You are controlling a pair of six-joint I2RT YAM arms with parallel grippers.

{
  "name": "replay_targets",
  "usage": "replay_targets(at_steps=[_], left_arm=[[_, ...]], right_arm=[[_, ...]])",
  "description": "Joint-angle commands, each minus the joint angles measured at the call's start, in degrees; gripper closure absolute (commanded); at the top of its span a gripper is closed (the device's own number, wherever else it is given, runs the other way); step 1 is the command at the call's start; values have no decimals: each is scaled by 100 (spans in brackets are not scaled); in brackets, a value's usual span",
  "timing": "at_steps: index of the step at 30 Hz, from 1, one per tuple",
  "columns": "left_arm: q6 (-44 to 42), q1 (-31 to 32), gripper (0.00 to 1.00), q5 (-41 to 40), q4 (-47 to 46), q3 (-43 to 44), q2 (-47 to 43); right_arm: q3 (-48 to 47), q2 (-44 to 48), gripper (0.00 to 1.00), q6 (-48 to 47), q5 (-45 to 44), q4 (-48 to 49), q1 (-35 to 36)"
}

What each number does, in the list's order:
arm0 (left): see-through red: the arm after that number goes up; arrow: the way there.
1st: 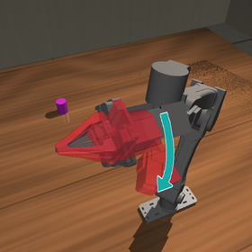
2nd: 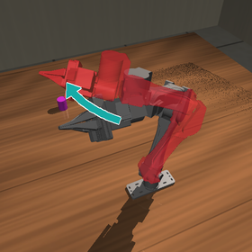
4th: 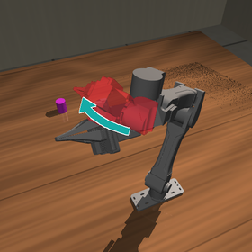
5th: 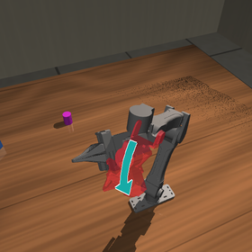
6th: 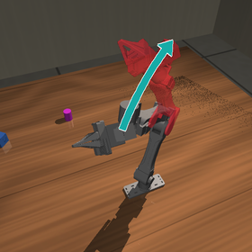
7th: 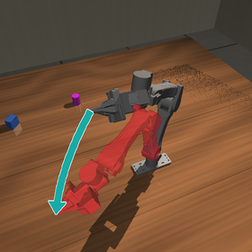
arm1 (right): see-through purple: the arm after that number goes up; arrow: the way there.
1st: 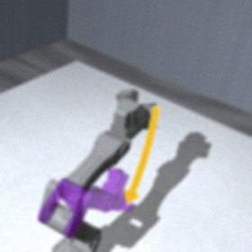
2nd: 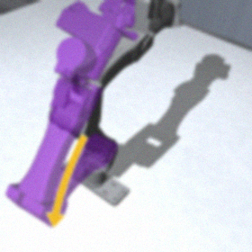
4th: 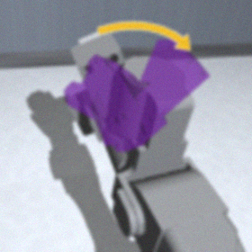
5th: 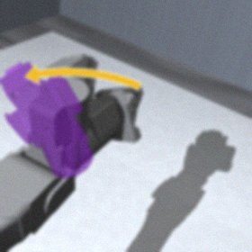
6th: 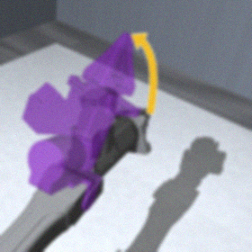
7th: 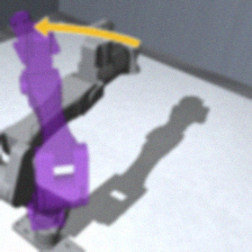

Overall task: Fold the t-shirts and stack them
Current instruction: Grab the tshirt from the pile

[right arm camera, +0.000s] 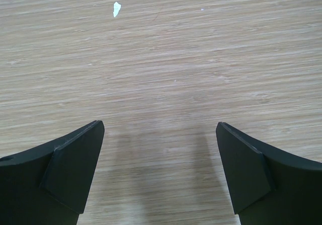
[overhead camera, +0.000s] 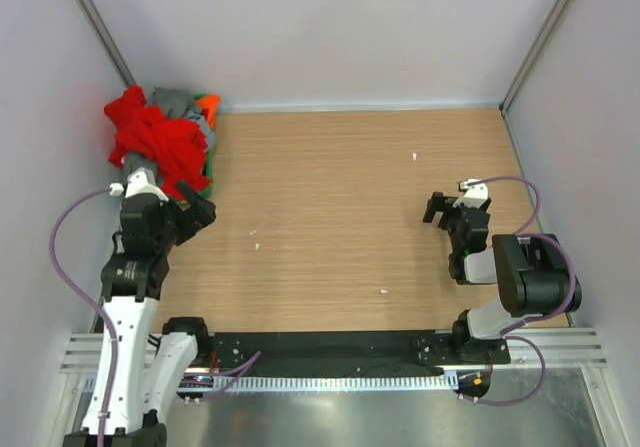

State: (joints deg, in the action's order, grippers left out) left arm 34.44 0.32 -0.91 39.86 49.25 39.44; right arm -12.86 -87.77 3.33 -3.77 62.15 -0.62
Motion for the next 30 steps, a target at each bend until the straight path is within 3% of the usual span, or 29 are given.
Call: replay_targets(at_steps=[1, 7, 12, 18, 25, 30], left_arm=[[2, -14, 0, -446, 339, 287, 11], [204, -14, 4, -620, 602, 1136, 914], [-24, -14, 6, -1876, 1146, 2453, 1785], [-60, -5, 7, -1949, 1104, 3519, 2910], [-138, -207, 22, -2098, 595, 3986, 4026], [-209, -497, 27, -2212, 383, 4171, 4799]], right_arm=[[-102, 5, 0, -61, -133, 438, -26], [-102, 5, 0, -61, -124, 438, -17], [-102, -4, 0, -61, -124, 438, -17], [-102, 5, 0, -61, -124, 438, -26], [-102, -4, 0, -61, -124, 447, -26], [-102, 5, 0, -61, -124, 438, -17]])
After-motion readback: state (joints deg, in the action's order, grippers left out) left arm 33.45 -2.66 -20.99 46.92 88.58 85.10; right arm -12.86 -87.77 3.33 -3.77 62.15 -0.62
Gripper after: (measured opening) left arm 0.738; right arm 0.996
